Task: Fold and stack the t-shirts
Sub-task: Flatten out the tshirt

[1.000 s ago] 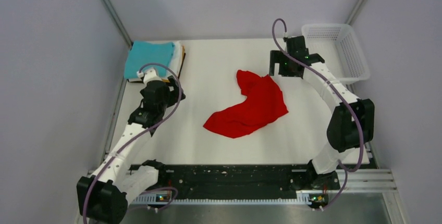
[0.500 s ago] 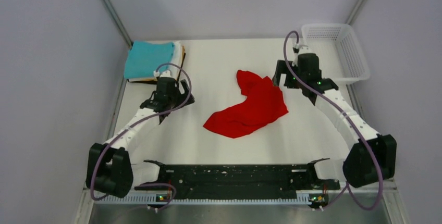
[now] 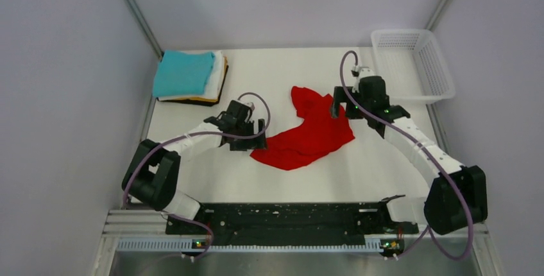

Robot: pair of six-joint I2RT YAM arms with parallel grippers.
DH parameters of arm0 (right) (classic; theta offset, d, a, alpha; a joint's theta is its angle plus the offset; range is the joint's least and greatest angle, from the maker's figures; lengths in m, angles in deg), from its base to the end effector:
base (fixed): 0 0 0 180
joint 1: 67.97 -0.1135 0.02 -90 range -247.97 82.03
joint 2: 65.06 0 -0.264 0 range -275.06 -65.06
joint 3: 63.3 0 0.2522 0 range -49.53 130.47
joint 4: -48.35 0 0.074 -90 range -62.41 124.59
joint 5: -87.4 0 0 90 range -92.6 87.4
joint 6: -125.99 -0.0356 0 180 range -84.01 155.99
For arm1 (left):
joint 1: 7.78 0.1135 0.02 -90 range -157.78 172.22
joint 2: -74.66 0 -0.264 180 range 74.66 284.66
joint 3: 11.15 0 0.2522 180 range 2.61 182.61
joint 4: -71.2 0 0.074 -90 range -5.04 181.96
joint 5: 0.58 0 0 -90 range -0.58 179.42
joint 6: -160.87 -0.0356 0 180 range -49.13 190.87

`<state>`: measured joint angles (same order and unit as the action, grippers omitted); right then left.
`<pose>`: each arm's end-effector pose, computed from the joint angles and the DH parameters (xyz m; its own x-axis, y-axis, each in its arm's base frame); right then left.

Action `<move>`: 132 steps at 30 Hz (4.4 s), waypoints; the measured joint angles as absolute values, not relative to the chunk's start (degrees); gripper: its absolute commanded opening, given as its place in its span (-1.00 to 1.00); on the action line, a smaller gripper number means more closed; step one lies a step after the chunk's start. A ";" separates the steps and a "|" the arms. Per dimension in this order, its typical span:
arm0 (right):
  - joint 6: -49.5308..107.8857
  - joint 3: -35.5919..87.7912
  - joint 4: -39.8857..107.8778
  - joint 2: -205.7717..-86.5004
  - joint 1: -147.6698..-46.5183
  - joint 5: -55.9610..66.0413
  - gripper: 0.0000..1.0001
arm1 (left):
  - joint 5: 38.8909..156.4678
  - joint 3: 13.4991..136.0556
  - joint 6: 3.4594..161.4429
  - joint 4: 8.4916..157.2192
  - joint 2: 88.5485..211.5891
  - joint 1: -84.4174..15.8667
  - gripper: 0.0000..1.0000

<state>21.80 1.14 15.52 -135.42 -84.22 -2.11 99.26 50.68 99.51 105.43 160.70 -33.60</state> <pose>0.2568 0.0752 0.2675 -0.6527 0.0651 -0.7548 -0.1302 0.9718 0.1964 0.2574 -0.1313 0.1805 -0.9175 -0.0807 -0.3896 0.0797 0.9221 -0.3787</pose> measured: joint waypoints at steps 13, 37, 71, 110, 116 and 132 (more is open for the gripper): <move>32.07 29.88 14.67 -165.67 -99.98 -10.15 0.74 | 92.99 55.21 103.45 108.99 167.26 -40.51 0.42; 35.26 66.89 1.86 -201.17 -100.39 -15.38 -0.18 | 92.38 60.78 110.20 103.00 175.08 -44.90 -1.00; 29.82 34.08 24.00 -131.36 -90.69 -27.38 -1.00 | 40.34 77.35 97.59 112.49 134.80 -43.06 -1.00; 8.24 -11.84 8.81 -118.70 -90.34 -37.93 -0.86 | 77.06 82.07 99.71 113.27 175.67 -21.47 -1.00; 7.30 -13.92 11.13 -130.13 -86.69 -39.40 0.25 | 83.37 96.41 99.97 117.08 190.95 -20.20 0.18; 24.18 2.15 15.74 -133.63 -89.29 -12.32 0.97 | 84.27 80.10 99.97 119.90 170.19 -20.03 0.98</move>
